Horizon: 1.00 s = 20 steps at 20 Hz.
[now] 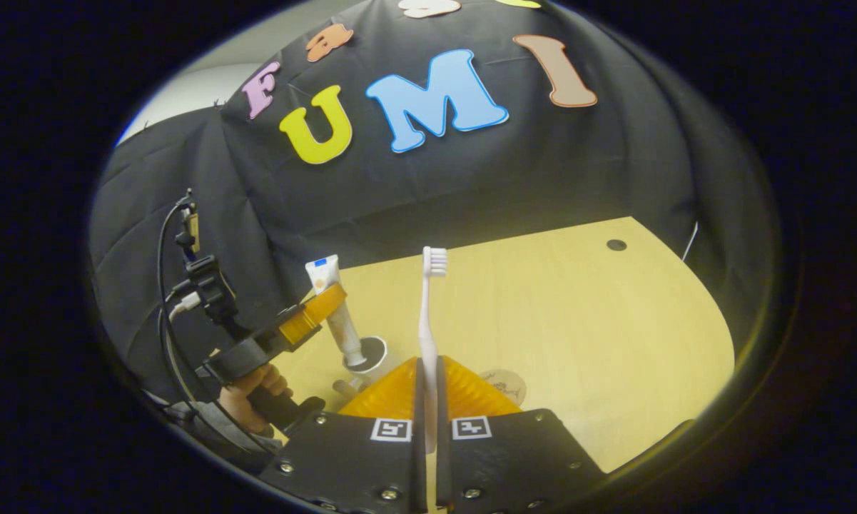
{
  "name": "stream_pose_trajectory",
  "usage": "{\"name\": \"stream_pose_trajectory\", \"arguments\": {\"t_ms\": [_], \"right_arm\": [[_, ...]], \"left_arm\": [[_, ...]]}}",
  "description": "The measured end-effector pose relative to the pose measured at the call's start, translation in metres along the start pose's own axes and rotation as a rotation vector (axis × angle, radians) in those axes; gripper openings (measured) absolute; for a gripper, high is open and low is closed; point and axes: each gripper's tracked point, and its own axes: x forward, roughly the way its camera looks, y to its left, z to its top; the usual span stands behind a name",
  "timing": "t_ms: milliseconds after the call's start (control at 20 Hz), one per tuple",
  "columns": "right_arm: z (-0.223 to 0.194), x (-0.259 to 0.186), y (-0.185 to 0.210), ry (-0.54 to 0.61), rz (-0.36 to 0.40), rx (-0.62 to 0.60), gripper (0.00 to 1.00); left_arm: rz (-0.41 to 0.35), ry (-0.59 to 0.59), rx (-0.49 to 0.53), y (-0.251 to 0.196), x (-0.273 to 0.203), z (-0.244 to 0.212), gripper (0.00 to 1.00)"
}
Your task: Put the toothbrush and toothpaste on the desktop into the cup, then pick up the cup and place it on the coaster on the desktop.
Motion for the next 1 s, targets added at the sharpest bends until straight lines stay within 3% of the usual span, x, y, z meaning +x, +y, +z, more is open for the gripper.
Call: {"name": "stream_pose_trajectory", "arguments": {"t_ms": [400,650,800,850,900,1000], "right_arm": [[-0.007,0.008,-0.001,0.028,0.008,0.018,0.06],[-0.007,0.009,-0.002,0.027,0.016,0.023,0.06],[-0.006,0.009,0.000,0.027,0.028,0.023,0.06],[-0.008,0.010,0.001,0.027,0.033,0.019,0.06],[-0.006,0.011,0.003,0.025,0.038,0.013,0.06],[-0.003,0.012,0.006,0.019,0.045,-0.005,0.06]], "left_arm": [[0.001,0.051,0.090,-0.005,0.014,-0.039,0.21],[-0.001,0.113,0.101,-0.003,0.011,-0.058,0.35],[-0.006,0.126,0.109,-0.001,0.009,-0.061,0.32],[-0.008,0.123,0.113,-0.002,0.009,-0.059,0.41],[-0.009,0.128,0.118,-0.002,0.006,-0.059,0.43],[-0.016,0.138,0.114,-0.005,0.002,-0.062,0.60]]}}
